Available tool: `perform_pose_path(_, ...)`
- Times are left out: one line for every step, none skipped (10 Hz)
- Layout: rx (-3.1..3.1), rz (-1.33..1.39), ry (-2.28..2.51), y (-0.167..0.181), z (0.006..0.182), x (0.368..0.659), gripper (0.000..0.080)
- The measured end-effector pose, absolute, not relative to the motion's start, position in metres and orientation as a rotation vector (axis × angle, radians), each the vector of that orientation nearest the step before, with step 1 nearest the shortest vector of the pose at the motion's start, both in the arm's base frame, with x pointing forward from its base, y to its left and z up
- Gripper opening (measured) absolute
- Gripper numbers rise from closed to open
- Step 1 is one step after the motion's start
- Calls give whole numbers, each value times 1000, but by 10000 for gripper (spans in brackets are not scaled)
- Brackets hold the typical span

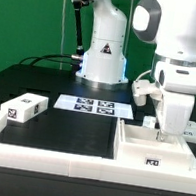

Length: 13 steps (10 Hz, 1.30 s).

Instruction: Assemble cabinet

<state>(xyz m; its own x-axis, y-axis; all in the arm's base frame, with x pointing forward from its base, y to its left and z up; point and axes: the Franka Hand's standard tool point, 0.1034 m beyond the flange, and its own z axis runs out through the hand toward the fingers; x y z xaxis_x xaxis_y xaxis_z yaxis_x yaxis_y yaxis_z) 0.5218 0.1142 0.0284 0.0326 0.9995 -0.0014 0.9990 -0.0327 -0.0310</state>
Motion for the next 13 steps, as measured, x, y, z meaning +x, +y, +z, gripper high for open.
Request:
perform_pose_path(-2272, 27, -2148, 114, 34, 520, 561)
perform_pose_path(-2325, 8, -2107, 113, 43, 513, 731)
perform_pose_path(-2374, 2, -2063, 114, 51, 503, 731)
perform_pose_path(-2410, -2, -2029, 116, 56, 493, 777)
perform_pose_path(-2435, -15, -2011, 121, 64, 482, 795)
perform_pose_path(-2456, -31, -1989, 127, 67, 472, 795)
perform_pose_path(-2474, -40, -1961, 138, 67, 459, 798)
perform_pose_path(-2480, -35, -1941, 153, 65, 445, 798)
perform_pose_path(-2470, -65, -1943, 167, 62, 438, 797)
perform_pose_path(-2456, -88, -1946, 181, 56, 430, 797)
perform_pose_path(-2453, -85, -1933, 194, 49, 424, 797)
perform_pose_path(-2455, -83, -1915, 201, 42, 420, 797)
perform_pose_path(-2455, -80, -1918, 197, 42, 422, 797)
